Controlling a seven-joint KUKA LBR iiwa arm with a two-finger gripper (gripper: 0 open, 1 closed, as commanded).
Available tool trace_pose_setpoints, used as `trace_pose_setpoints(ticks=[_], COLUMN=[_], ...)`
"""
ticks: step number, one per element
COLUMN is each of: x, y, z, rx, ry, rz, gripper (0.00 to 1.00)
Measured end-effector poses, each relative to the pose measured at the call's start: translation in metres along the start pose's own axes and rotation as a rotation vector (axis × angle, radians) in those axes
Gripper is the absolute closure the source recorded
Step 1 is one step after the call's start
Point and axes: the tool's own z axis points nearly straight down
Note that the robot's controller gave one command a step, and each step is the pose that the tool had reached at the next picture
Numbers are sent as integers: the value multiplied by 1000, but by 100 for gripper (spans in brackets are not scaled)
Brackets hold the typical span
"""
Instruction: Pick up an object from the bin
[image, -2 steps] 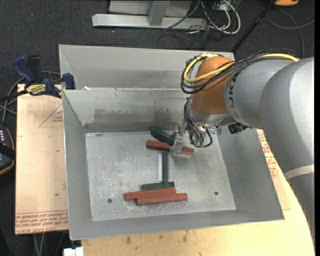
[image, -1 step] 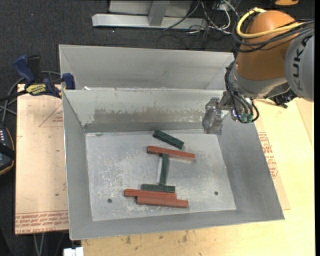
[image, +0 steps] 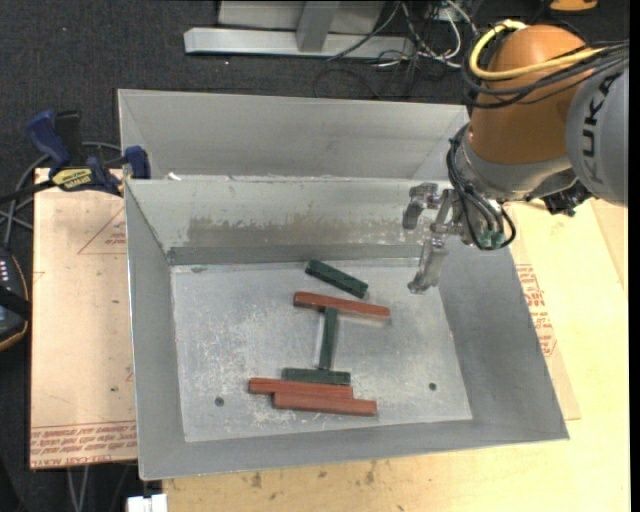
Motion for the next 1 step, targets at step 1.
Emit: trace_pose_setpoints(ticks=[1], x=[29], y=[2], z=[174], rx=[-1], ry=[2], rz=[-92], gripper=[0])
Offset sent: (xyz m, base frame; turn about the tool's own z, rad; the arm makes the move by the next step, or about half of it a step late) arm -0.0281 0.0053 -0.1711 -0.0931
